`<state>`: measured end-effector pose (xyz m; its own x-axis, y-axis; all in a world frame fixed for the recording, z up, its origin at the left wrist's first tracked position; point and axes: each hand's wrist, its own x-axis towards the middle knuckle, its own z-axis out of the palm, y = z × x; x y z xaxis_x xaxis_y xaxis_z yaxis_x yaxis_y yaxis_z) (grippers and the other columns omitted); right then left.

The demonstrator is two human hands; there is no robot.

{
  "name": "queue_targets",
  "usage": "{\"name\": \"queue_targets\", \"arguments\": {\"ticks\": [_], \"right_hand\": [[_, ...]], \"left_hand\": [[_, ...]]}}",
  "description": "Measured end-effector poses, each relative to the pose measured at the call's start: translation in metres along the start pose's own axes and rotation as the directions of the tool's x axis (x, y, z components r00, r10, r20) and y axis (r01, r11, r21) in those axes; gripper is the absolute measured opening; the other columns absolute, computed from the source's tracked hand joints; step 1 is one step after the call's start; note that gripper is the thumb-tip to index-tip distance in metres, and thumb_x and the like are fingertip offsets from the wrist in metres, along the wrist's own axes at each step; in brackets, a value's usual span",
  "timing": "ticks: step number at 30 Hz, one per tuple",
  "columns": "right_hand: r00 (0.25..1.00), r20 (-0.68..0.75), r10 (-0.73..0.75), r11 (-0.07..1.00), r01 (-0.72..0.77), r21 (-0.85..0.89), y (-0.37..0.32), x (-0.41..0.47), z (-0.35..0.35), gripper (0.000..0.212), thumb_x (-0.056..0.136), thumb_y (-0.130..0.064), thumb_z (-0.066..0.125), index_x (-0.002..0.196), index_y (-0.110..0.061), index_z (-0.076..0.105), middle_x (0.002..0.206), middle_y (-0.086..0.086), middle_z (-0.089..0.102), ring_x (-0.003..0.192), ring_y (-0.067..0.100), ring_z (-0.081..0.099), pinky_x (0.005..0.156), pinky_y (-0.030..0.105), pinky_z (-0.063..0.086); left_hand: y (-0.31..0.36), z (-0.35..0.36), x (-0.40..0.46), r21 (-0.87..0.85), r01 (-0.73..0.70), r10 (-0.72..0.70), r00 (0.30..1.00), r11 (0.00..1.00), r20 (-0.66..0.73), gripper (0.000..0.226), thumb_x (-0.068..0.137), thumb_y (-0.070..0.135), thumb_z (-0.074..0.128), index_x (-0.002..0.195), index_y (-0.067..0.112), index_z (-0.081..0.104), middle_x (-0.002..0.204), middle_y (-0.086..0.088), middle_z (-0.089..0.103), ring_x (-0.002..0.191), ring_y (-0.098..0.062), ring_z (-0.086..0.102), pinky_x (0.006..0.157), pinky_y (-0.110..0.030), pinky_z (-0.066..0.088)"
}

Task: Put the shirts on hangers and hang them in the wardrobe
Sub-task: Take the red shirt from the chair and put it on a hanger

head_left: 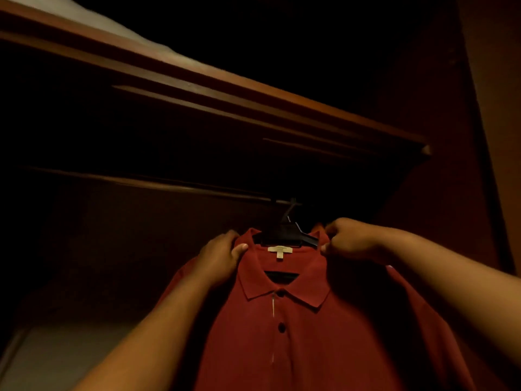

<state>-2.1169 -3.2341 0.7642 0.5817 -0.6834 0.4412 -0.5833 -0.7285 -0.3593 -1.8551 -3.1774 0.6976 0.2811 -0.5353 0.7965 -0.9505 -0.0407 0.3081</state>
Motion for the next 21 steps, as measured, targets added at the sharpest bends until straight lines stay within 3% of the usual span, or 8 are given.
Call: {"name": "queue_targets", "arguments": {"ticks": [5, 9, 15, 18, 21], "right_hand": [[0.997, -0.075, 0.035, 0.996, -0.041, -0.079, 0.000, 0.031, 0.002, 0.020, 0.089, -0.010, 0.063, 0.072, -0.018, 0.055, 0.072, 0.000, 0.057, 0.057, 0.008, 0.053, 0.041, 0.013, 0.039], [0.990, -0.136, 0.025, 0.988, -0.045, -0.144, -0.003, 0.053, -0.001, 0.026, 0.086, -0.014, 0.068, 0.069, -0.022, 0.050, 0.075, -0.001, 0.055, 0.061, 0.008, 0.053, 0.044, 0.017, 0.038], [0.988, -0.148, 0.033, 0.984, -0.058, -0.170, 0.000, 0.068, -0.006, 0.023, 0.086, -0.014, 0.068, 0.070, -0.018, 0.052, 0.072, -0.001, 0.055, 0.056, 0.008, 0.052, 0.043, 0.015, 0.038], [0.987, -0.152, 0.041, 0.985, -0.065, -0.157, 0.000, 0.071, -0.006, 0.013, 0.086, -0.013, 0.068, 0.083, -0.014, 0.056, 0.075, -0.001, 0.056, 0.059, 0.008, 0.053, 0.048, 0.017, 0.042], [0.986, -0.162, 0.043, 0.986, -0.068, -0.154, 0.000, 0.074, -0.004, 0.017, 0.086, -0.014, 0.068, 0.098, -0.013, 0.056, 0.083, 0.000, 0.056, 0.064, 0.008, 0.054, 0.052, 0.019, 0.045]], "left_hand": [[-0.009, 0.044, 0.041, -0.070, 0.041, -0.036, 0.997, 0.997, 0.065, 0.040, 0.099, 0.037, 0.045, 0.125, 0.007, 0.055, 0.127, -0.016, 0.059, 0.117, -0.031, 0.055, 0.092, -0.034, 0.045], [-0.007, 0.060, 0.069, -0.095, 0.143, -0.127, 0.980, 0.985, 0.152, 0.040, 0.103, 0.029, 0.038, 0.119, -0.002, 0.057, 0.125, -0.023, 0.058, 0.112, -0.032, 0.057, 0.082, -0.029, 0.041], [-0.005, 0.080, 0.100, -0.075, 0.158, -0.128, 0.944, 0.985, 0.304, 0.041, 0.104, 0.020, 0.034, 0.142, 0.006, 0.041, 0.147, -0.016, 0.040, 0.132, -0.028, 0.041, 0.103, -0.026, 0.031], [0.000, 0.088, 0.107, -0.095, 0.179, -0.140, 0.937, 0.979, 0.321, 0.043, 0.104, 0.020, 0.034, 0.144, 0.006, 0.034, 0.151, -0.014, 0.034, 0.137, -0.026, 0.035, 0.106, -0.025, 0.026], [-0.003, 0.101, 0.118, -0.109, 0.238, -0.182, 0.910, 0.965, 0.374, 0.045, 0.104, 0.022, 0.035, 0.146, 0.006, 0.031, 0.153, -0.015, 0.030, 0.140, -0.028, 0.031, 0.110, -0.029, 0.023]]}}
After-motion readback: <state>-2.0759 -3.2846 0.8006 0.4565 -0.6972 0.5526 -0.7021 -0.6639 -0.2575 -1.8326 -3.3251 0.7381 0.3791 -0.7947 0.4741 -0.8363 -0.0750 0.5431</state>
